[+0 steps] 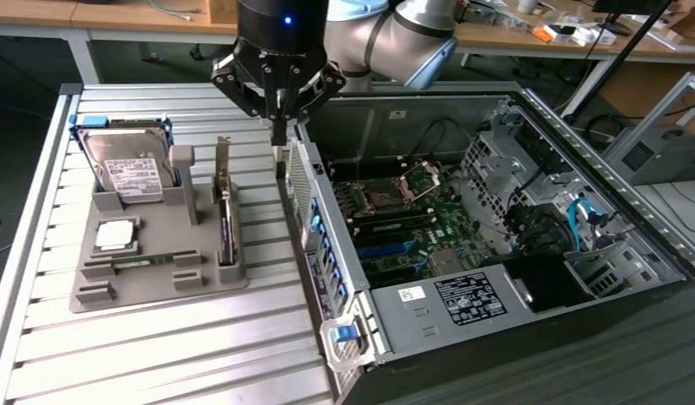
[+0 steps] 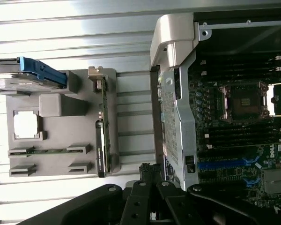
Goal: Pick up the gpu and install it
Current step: 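Reach for the gpu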
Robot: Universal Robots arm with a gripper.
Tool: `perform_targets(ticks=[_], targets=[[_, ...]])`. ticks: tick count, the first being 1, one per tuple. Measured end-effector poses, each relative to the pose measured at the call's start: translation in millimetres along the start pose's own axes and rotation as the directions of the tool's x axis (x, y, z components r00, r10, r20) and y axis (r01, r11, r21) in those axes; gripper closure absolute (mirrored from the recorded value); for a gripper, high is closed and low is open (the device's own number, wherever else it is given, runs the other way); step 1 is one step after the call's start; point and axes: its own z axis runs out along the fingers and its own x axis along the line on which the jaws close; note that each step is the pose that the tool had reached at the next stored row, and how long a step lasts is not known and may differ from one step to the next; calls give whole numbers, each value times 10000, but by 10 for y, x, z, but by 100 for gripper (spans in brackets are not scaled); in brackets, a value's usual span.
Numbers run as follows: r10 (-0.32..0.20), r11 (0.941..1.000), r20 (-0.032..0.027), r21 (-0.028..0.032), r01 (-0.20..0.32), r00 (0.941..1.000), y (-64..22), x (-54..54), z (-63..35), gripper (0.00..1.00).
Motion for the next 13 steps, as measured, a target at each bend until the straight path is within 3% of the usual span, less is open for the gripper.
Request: perform_targets(ticks=[13], targets=[[0, 10000, 0, 0, 0, 10000, -10, 132, -4, 89]])
